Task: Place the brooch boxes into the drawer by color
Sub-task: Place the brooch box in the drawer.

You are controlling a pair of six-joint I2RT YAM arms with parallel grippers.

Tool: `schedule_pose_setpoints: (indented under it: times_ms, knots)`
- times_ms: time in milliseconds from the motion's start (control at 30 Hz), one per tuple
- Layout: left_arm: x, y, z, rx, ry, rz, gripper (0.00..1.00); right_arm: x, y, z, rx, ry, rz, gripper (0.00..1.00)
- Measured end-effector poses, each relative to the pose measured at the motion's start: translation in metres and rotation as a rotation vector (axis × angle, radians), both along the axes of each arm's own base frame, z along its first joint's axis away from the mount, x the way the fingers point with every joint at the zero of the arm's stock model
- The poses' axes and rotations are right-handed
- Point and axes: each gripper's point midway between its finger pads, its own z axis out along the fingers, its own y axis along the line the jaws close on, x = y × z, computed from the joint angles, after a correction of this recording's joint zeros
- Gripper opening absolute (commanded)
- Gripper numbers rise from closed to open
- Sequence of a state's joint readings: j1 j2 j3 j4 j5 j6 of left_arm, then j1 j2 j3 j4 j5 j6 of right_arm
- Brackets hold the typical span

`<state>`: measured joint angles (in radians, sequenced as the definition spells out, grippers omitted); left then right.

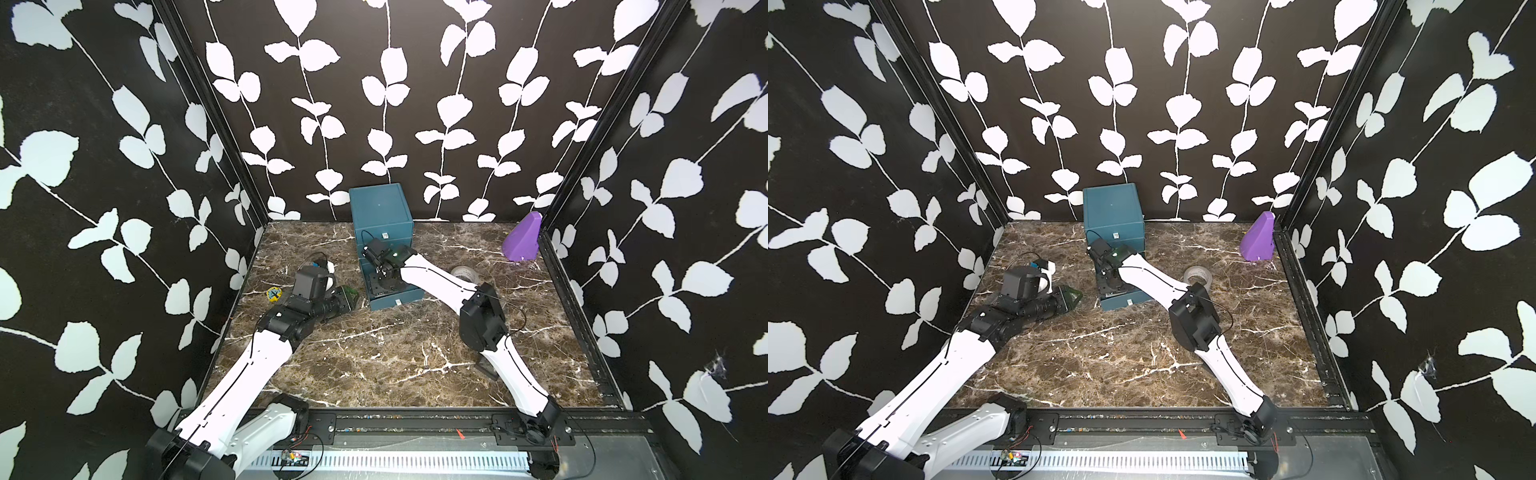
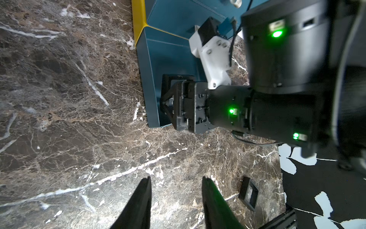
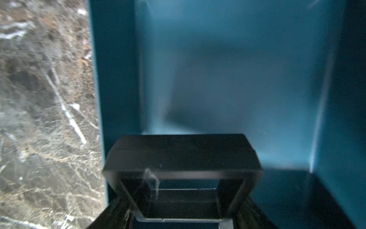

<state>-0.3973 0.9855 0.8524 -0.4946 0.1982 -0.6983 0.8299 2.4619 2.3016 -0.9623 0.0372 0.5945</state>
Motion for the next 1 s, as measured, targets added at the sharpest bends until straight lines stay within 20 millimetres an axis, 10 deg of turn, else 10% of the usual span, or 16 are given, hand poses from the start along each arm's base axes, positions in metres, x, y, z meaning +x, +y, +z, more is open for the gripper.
schedule_pose_setpoints:
  times_ms: [400, 667, 1000]
  knots:
    - [0.005, -0.003, 0.002, -0.001, 0.0, -0.003, 0.4, 0.002, 0.005, -0.019, 0.024, 0.052, -0.007, 0.87]
    - [0.01, -0.005, 0.008, -0.007, -0.01, -0.007, 0.4, 0.01, 0.003, -0.012, 0.047, 0.029, -0.029, 0.86]
    - [0.007, -0.018, 0.013, -0.017, -0.012, -0.096, 0.41, -0.004, -0.059, 0.096, 0.121, -0.173, -0.181, 0.84]
